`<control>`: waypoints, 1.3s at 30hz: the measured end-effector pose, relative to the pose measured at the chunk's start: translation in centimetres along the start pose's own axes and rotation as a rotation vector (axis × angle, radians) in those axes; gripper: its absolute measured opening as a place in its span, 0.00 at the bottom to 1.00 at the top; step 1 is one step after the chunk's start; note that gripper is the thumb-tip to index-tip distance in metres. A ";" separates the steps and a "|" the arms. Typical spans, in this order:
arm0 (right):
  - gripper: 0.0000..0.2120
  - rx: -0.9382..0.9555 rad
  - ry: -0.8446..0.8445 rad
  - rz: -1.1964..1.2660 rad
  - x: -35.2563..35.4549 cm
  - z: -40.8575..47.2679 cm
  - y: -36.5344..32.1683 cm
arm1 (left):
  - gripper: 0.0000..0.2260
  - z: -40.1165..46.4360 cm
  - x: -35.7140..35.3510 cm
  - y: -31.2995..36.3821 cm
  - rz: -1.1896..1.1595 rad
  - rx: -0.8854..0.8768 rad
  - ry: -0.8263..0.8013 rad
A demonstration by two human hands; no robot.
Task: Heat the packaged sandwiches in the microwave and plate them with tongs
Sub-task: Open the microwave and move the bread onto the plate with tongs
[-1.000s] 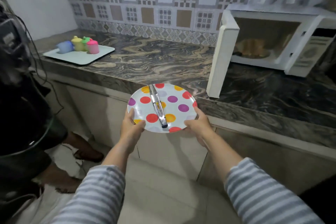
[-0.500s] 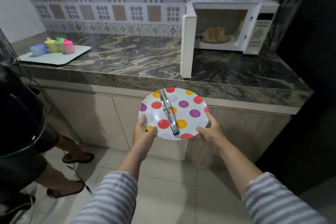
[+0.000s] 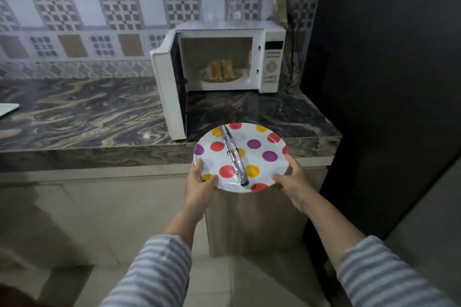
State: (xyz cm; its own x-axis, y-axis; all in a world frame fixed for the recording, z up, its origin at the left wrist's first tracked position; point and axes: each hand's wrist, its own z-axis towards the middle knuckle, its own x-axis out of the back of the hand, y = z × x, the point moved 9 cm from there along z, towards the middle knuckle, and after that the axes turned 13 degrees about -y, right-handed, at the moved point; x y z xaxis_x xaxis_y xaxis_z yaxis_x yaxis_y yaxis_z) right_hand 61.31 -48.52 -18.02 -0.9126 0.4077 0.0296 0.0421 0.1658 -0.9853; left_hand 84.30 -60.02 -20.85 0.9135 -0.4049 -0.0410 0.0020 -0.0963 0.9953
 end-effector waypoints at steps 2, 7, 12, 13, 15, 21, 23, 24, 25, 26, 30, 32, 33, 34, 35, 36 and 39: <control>0.36 0.005 0.001 -0.041 2.0 2.4 -1.2 | 0.31 2.7 -1.8 0.5 0.010 0.003 0.013; 0.36 0.003 -0.065 -0.108 4.7 8.6 -4.0 | 0.31 8.1 -5.1 3.1 0.124 -0.053 0.042; 0.34 -0.013 -0.104 -0.250 6.0 14.7 -6.3 | 0.30 13.5 -5.1 4.8 0.250 -0.019 0.081; 0.34 -0.025 -0.109 -0.266 6.0 16.1 -6.5 | 0.30 14.7 -5.0 5.1 0.294 -0.011 0.081; 0.34 -0.034 -0.126 -0.307 5.8 19.1 -6.8 | 0.30 17.3 -4.7 5.2 0.367 0.002 0.085; 0.35 -0.109 -0.144 -0.362 5.0 26.8 -5.8 | 0.31 24.4 -4.0 4.9 0.577 -0.014 0.093; 0.37 -0.125 -0.138 -0.408 4.8 29.0 -5.3 | 0.30 26.1 -3.8 4.9 0.753 0.048 0.117; 0.39 -0.120 -0.134 -0.450 4.9 30.5 -4.7 | 0.30 26.9 -3.8 4.9 0.818 0.067 0.114; 0.42 -0.131 -0.134 -0.487 5.3 32.4 -3.7 | 0.29 27.5 -3.9 4.9 0.864 0.075 0.107; 0.43 -0.153 -0.137 -0.534 4.8 32.5 -4.2 | 0.28 28.1 -3.9 4.8 0.901 0.079 0.102; 0.33 -0.216 -0.159 -0.734 4.5 33.3 -4.7 | 0.29 29.2 -4.1 4.4 1.083 0.097 0.128; 0.29 -0.226 -0.157 -0.836 4.8 33.9 -4.4 | 0.29 29.2 -4.3 4.3 1.135 0.091 0.150; 0.28 -0.209 -0.161 -0.894 4.6 33.8 -4.5 | 0.29 29.2 -4.4 4.3 1.149 0.082 0.154; 0.27 -0.175 -0.165 -0.958 4.3 33.8 -4.6 | 0.29 29.1 -4.5 4.3 1.159 0.075 0.156; 0.27 -0.153 -0.163 -1.012 4.1 34.0 -4.4 | 0.29 29.1 -4.5 4.2 1.166 0.073 0.156; 0.27 -0.139 -0.166 -1.040 4.1 34.2 -4.1 | 0.28 29.1 -4.6 4.2 1.170 0.074 0.154; 0.26 -0.109 -0.144 -1.084 4.1 34.0 -4.1 | 0.27 28.9 -4.7 4.2 1.176 0.091 0.148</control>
State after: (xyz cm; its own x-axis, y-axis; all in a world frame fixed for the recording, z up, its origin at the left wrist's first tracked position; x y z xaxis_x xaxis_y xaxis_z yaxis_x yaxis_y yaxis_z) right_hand 43.52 -78.09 -19.57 -0.5257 -0.1097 0.8436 -0.7815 0.4538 -0.4281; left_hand 68.28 -84.80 -19.05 0.3739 -0.1794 0.9100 -0.8926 0.1971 0.4056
